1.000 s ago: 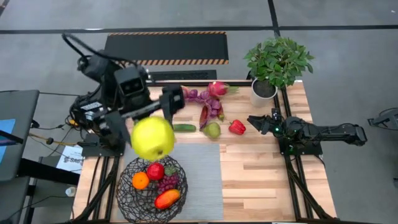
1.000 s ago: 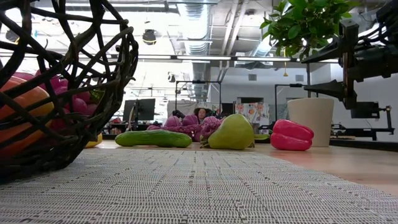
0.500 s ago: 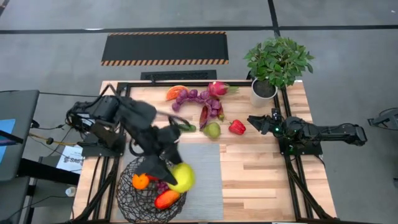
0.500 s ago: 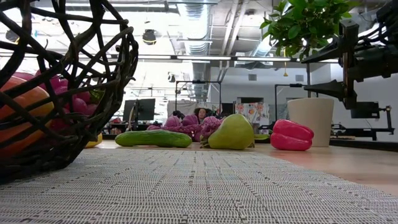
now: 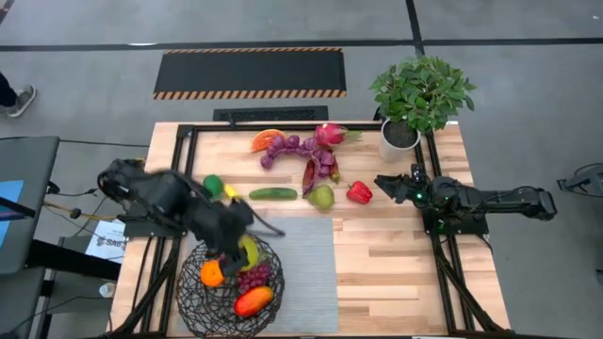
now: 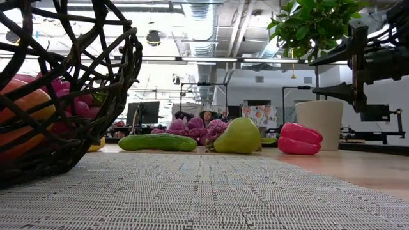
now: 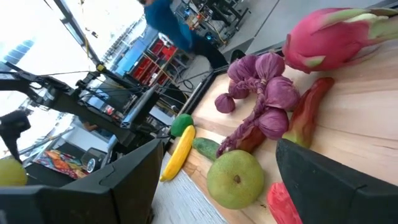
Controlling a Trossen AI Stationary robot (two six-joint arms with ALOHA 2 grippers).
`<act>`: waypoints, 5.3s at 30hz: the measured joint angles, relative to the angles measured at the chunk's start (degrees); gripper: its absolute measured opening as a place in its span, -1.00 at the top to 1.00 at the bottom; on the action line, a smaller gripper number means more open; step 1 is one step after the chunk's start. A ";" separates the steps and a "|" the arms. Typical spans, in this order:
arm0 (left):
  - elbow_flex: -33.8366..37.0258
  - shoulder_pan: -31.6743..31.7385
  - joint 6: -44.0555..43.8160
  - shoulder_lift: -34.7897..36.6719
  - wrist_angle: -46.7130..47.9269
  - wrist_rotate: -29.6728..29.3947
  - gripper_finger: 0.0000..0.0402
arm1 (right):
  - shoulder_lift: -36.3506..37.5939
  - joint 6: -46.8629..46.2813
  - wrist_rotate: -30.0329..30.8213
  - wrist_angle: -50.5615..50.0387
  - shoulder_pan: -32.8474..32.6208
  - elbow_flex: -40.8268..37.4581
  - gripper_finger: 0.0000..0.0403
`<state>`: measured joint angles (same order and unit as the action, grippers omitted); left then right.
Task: Build produce basket
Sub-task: Put the green apple into the black wire basket, then put the pear into the black wire basket
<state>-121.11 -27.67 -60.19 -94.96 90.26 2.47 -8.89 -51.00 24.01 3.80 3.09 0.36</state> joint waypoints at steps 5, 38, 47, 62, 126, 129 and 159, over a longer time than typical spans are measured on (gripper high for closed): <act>9.35 -4.83 -7.12 0.35 -0.21 1.73 -0.58 | -0.94 0.00 -0.02 -0.03 0.00 0.00 -0.66; 57.67 -16.25 -15.11 1.88 -38.12 13.24 -0.59 | -0.91 -0.12 0.02 -0.01 0.00 0.00 -0.66; 57.67 -16.29 -12.45 1.88 -38.18 14.85 -0.59 | -0.91 -0.07 0.02 -0.01 0.00 0.00 -0.66; 57.67 -16.27 -14.00 1.88 -38.13 18.16 -0.84 | -0.91 0.02 0.00 -0.01 0.00 0.00 -0.66; 43.11 35.90 60.75 -17.31 -79.69 -5.74 -0.97 | -1.48 0.43 -0.11 -0.01 -0.04 0.00 -0.66; 41.77 35.15 61.83 -19.46 -79.16 -5.77 -0.97 | -1.78 0.44 -0.11 -0.02 -0.04 0.00 -0.66; 37.56 34.24 50.13 -23.07 -69.33 -1.42 -0.58 | -3.58 0.07 -0.13 -0.01 -0.04 0.00 -0.66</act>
<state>-83.55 6.57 -10.06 -118.03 20.92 1.05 -12.47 -50.94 23.88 3.79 3.05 0.36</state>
